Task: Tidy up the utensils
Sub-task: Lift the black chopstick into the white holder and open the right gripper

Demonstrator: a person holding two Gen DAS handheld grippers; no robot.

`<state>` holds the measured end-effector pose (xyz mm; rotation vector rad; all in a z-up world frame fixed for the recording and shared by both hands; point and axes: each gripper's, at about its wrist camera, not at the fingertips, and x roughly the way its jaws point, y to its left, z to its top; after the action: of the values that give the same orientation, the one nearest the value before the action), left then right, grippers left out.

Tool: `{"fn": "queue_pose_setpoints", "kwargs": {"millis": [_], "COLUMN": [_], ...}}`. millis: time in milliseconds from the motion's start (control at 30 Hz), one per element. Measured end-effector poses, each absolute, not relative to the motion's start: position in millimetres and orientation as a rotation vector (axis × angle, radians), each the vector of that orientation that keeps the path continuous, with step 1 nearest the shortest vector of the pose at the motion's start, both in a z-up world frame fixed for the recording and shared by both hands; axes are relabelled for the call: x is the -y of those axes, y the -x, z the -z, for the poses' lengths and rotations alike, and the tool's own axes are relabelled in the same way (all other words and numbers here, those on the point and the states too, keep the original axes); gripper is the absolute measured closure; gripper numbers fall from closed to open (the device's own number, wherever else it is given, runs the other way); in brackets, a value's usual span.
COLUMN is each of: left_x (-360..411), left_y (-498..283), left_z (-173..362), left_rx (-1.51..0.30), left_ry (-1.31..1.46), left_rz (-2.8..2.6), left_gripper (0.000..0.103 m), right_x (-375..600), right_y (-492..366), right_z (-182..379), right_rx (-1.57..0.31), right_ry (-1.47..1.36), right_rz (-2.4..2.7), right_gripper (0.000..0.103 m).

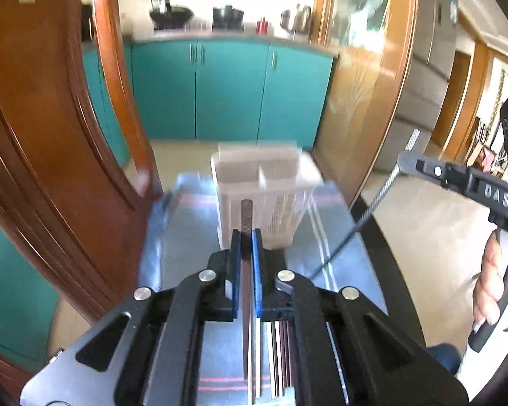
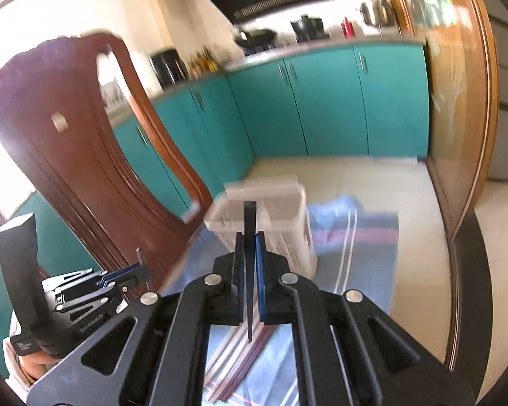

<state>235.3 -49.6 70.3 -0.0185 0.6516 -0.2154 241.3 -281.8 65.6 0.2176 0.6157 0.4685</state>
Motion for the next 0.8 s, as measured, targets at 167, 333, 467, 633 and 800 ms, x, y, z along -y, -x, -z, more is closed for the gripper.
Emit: {"fn": "queue_pose_setpoints", "kwargs": {"millis": [167, 333, 467, 633, 800], "left_x": [39.6, 37.8, 41.6, 52.7, 53.5], "left_y": [-246.1, -274.1, -304.1, -336.4, -344.9], "left_z": [-132.9, -192.7, -202.8, -160.6, -118.0], "left_rx": [-0.526, -0.406, -0.356, -0.396, -0.453], "left_ry": [0.012, 0.056, 0.095, 0.103, 0.111], "left_rz": [0.206, 0.179, 0.155, 0.106, 0.084], "left_gripper": [0.096, 0.096, 0.096, 0.096, 0.096], "right_x": [296.7, 321.9, 344.9, 342.9, 328.8], "right_y": [-260.7, -279.2, -302.6, -329.8, -329.2], "right_z": [-123.7, -135.6, -118.1, -76.3, -47.3], "right_rx": [-0.465, -0.376, -0.354, -0.429, -0.496], "right_ry": [-0.259, -0.400, -0.504, -0.491, -0.421], "right_rz": [-0.460, -0.399, -0.337, -0.311, -0.301], "right_gripper": [0.096, 0.096, 0.096, 0.096, 0.096]}}
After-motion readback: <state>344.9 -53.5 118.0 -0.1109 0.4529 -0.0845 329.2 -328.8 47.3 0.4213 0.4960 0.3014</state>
